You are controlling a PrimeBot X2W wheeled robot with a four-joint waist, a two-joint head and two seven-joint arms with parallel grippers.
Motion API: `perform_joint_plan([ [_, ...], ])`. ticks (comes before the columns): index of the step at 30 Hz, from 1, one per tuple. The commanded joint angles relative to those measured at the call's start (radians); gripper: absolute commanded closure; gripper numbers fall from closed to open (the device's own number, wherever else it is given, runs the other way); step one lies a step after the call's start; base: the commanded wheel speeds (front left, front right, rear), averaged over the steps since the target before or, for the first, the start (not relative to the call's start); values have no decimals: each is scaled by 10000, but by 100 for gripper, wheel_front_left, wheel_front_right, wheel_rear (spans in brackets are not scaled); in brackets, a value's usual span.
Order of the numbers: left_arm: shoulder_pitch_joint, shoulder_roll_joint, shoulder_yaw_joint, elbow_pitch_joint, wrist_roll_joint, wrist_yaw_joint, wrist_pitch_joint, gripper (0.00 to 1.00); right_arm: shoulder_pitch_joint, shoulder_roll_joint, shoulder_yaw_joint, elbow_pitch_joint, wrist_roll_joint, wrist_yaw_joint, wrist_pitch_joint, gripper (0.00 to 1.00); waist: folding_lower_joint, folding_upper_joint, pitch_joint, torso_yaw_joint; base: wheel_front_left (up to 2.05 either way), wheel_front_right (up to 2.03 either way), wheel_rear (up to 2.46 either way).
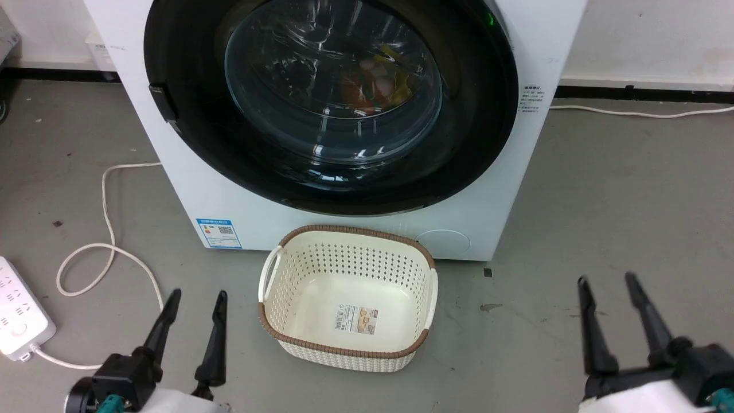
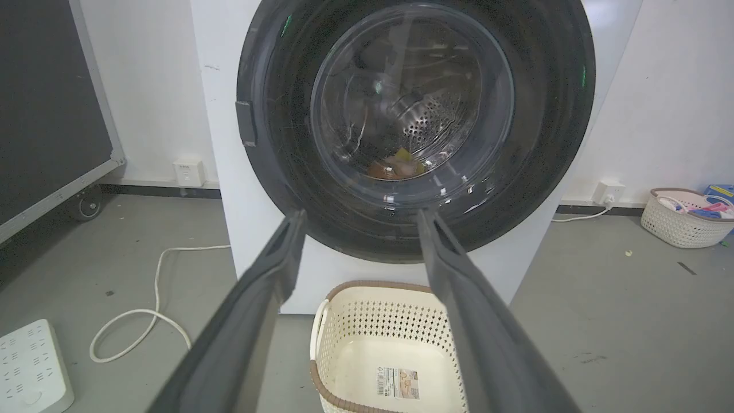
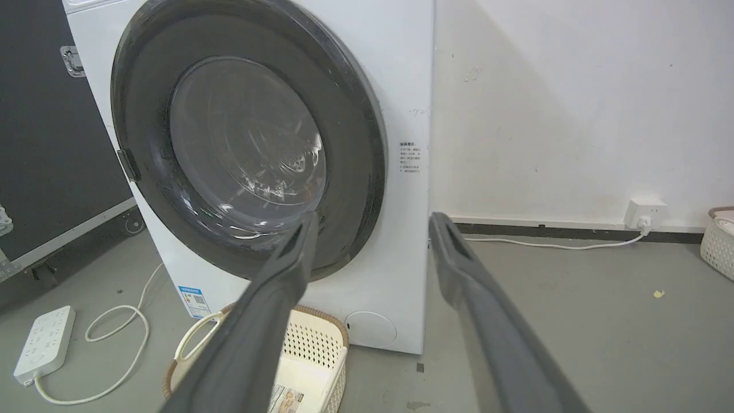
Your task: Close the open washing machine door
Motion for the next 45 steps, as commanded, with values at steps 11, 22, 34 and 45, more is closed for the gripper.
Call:
perform_joint_plan([
  [11, 218, -209, 167, 647, 35, -42, -55, 0, 472, -24, 236, 536, -190, -6, -270, 0, 1, -1, -155, 247, 0, 0, 0],
  [22, 126, -198, 128, 598, 70, 37, 82, 100, 410, 3, 294, 550, -251, 2, -123, 100, 2, -1, -159, 392, 0, 0, 0],
  [34, 82, -307, 135, 491, 299, 158, 327, 100, 325, 0, 304, 542, -352, 1, 119, 100, 1, -1, -183, 377, 0, 0, 0],
  [45, 42, -406, 141, 394, 509, 269, 550, 100, 248, -2, 312, 535, -444, 0, 339, 100, 1, -1, -205, 364, 0, 0, 0],
])
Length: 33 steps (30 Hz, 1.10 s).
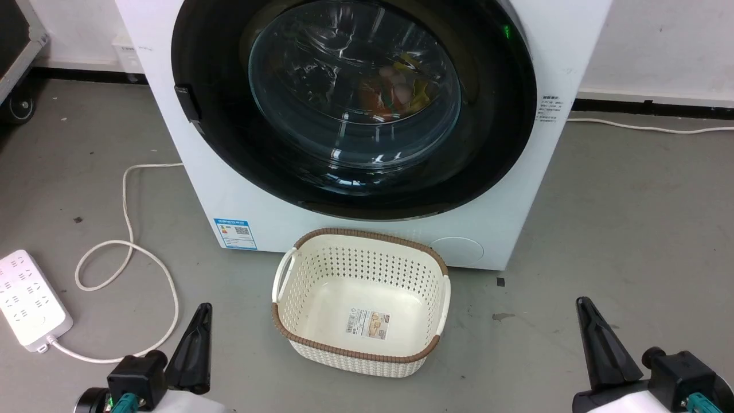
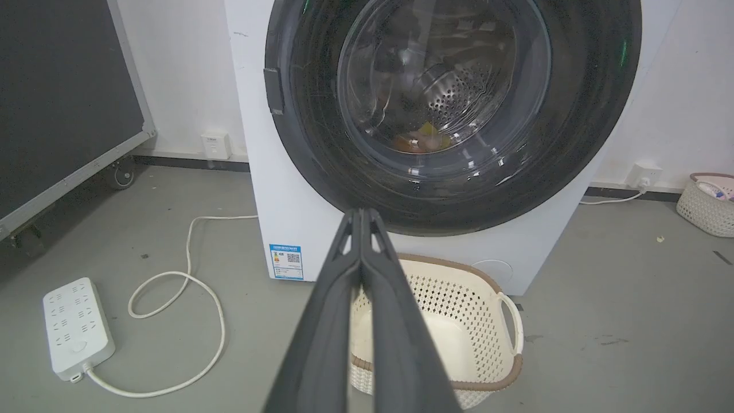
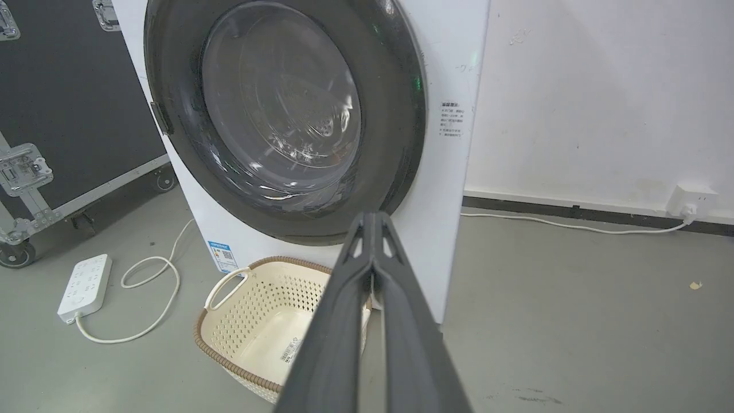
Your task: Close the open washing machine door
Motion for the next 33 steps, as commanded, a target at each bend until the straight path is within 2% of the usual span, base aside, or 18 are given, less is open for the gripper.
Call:
perform_joint_plan([
  [1, -86, -45, 17, -60, 95, 85, 51, 100, -140, -6, 12, -14, -54, -2, 70, 100, 0, 0, -3, -1, 0, 0, 0],
  [33, -203, -335, 35, -344, 706, 408, 703, 100, -365, -13, 37, -35, -322, -4, 712, 100, -1, 0, -66, -41, 0, 0, 0],
])
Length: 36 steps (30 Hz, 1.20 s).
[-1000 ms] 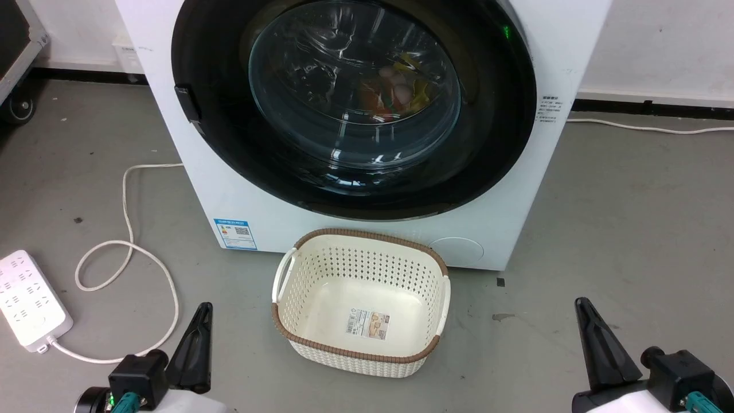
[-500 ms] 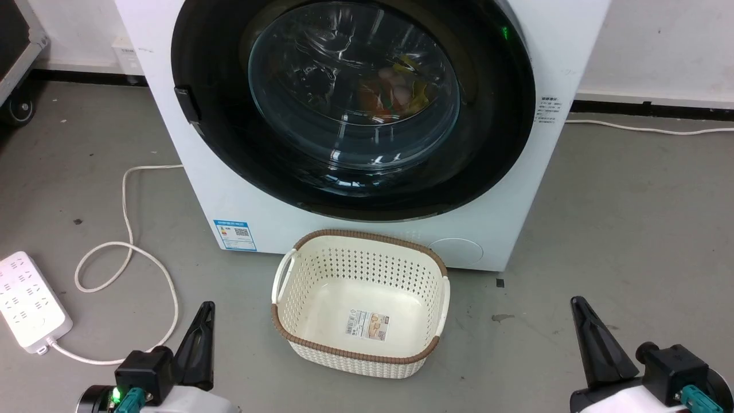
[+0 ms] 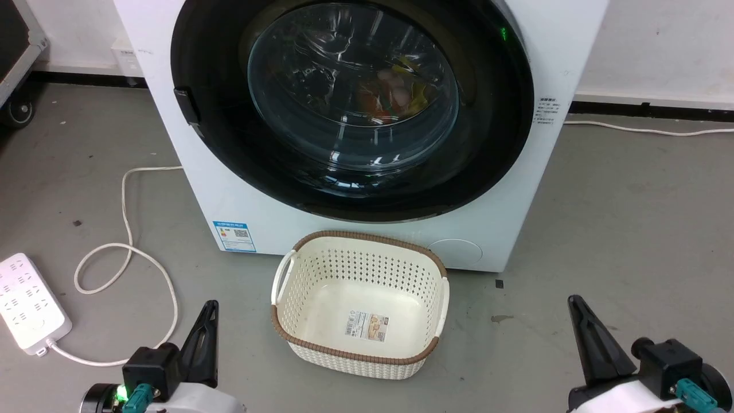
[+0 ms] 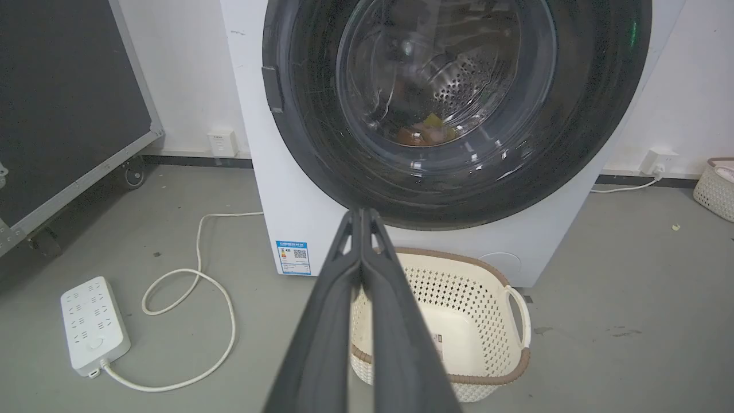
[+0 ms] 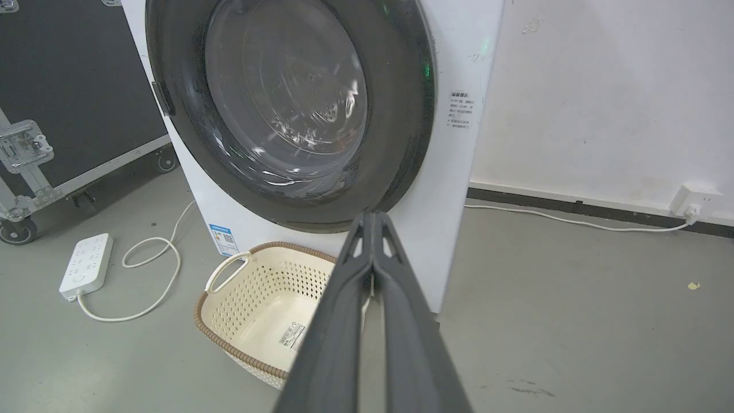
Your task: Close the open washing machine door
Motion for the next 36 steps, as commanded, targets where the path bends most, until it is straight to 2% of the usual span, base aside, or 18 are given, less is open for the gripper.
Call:
perform_joint_plan([
  [1, -150, -37, 26, -85, 96, 75, 81, 100, -199, -13, 9, -28, -66, -4, 61, 100, 0, 0, -3, -2, 0, 0, 0],
  [36, -275, -346, 45, -388, 747, 418, 775, 100, -439, -21, 36, -50, -351, -6, 744, 100, 0, 0, -71, -44, 0, 0, 0],
])
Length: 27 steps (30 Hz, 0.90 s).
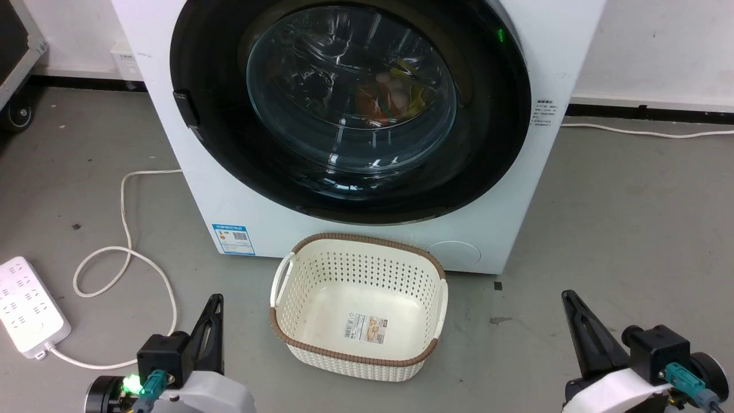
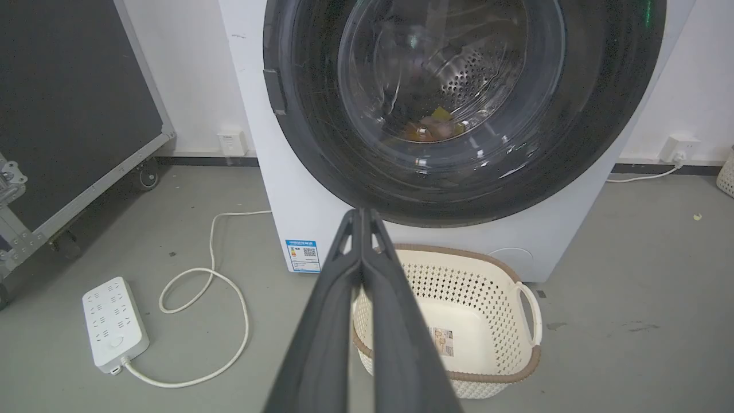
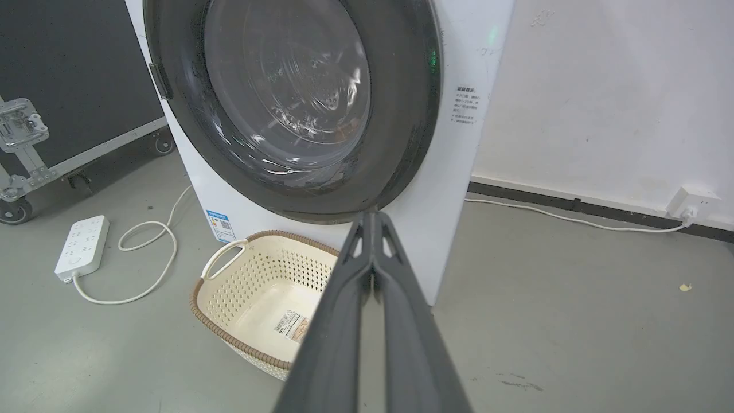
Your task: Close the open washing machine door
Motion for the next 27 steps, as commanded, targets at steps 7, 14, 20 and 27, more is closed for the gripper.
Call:
perform_joint_plan([
  [7, -157, -85, 36, -120, 184, 126, 168, 100, -181, -22, 13, -35, -132, -6, 154, 100, 0, 0, -14, -8, 0, 0, 0],
  [14, -183, -149, 40, -182, 318, 197, 310, 100, -231, -24, 18, -40, -191, -6, 294, 100, 0, 0, -28, -17, 0, 0, 0],
  [20, -208, -212, 43, -245, 452, 267, 453, 100, -280, -25, 24, -44, -249, -7, 435, 100, 0, 0, -42, -26, 0, 0, 0],
  [27, -234, -276, 47, -307, 586, 338, 596, 100, -329, -27, 29, -49, -308, -7, 575, 100, 0, 0, -56, -34, 0, 0, 0],
])
